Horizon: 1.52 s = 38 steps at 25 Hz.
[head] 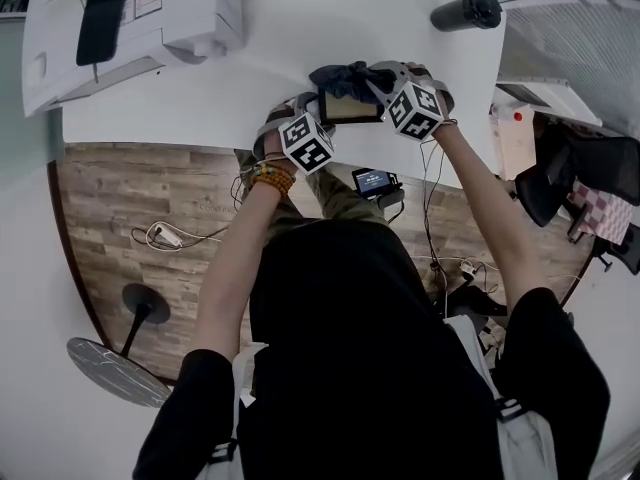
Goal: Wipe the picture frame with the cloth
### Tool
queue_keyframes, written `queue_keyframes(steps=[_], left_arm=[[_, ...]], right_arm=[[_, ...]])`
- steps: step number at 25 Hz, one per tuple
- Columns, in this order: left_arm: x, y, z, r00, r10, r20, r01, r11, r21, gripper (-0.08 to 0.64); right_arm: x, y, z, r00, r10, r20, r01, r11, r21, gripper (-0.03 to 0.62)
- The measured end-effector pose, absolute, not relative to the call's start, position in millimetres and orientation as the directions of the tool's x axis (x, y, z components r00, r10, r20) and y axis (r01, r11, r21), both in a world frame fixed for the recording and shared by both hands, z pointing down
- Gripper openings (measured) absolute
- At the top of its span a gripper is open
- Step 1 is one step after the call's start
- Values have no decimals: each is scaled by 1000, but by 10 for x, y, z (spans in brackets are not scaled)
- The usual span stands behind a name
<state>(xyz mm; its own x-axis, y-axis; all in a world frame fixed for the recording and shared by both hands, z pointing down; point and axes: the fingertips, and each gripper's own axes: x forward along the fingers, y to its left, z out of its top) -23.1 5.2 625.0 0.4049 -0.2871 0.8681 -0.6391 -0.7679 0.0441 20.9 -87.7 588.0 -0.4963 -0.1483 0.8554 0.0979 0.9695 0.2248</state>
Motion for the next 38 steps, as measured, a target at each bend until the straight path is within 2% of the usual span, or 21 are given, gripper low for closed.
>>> queue_keyframes(steps=[4, 9, 11, 14, 19, 25, 31, 35, 38], left_arm=[[-238, 55, 6258, 387, -276, 880, -647, -761, 46, 339], [-240, 44, 6274, 359, -265, 895, -662, -748, 44, 339], [-241, 44, 6280, 353, -262, 898, -666, -745, 44, 339], [-243, 38, 6280, 349, -256, 902, -666, -744, 47, 336], [-232, 40, 6270, 366, -259, 894, -648, -760, 45, 336], [-242, 51, 6269, 373, -259, 891, -627, -778, 37, 331], [-193, 73, 6255, 377, -255, 891, -613, -789, 34, 299], [-225, 93, 6256, 382, -258, 888, -622, -782, 41, 299], [-209, 81, 6253, 377, -250, 892, -623, -781, 44, 301]], right_arm=[[531, -692, 6133, -467, -134, 874, -17, 990, 143, 23], [425, -277, 6208, -497, -61, 866, -25, 998, 56, 21], [473, -147, 6187, -520, 2, 854, -47, 998, -31, 21], [603, 6, 6053, -526, 140, 839, 29, 989, -147, 23], [805, -52, 6150, -442, 77, 894, 149, 989, -12, 22], [191, 186, 6214, -446, 159, 881, 269, 962, -37, 23], [-219, 81, 6204, -473, 139, 870, 203, 978, -46, 23], [-255, 13, 6028, -497, 148, 855, 273, 962, -8, 23], [-206, -473, 5679, -613, 32, 790, 95, 995, 33, 23]])
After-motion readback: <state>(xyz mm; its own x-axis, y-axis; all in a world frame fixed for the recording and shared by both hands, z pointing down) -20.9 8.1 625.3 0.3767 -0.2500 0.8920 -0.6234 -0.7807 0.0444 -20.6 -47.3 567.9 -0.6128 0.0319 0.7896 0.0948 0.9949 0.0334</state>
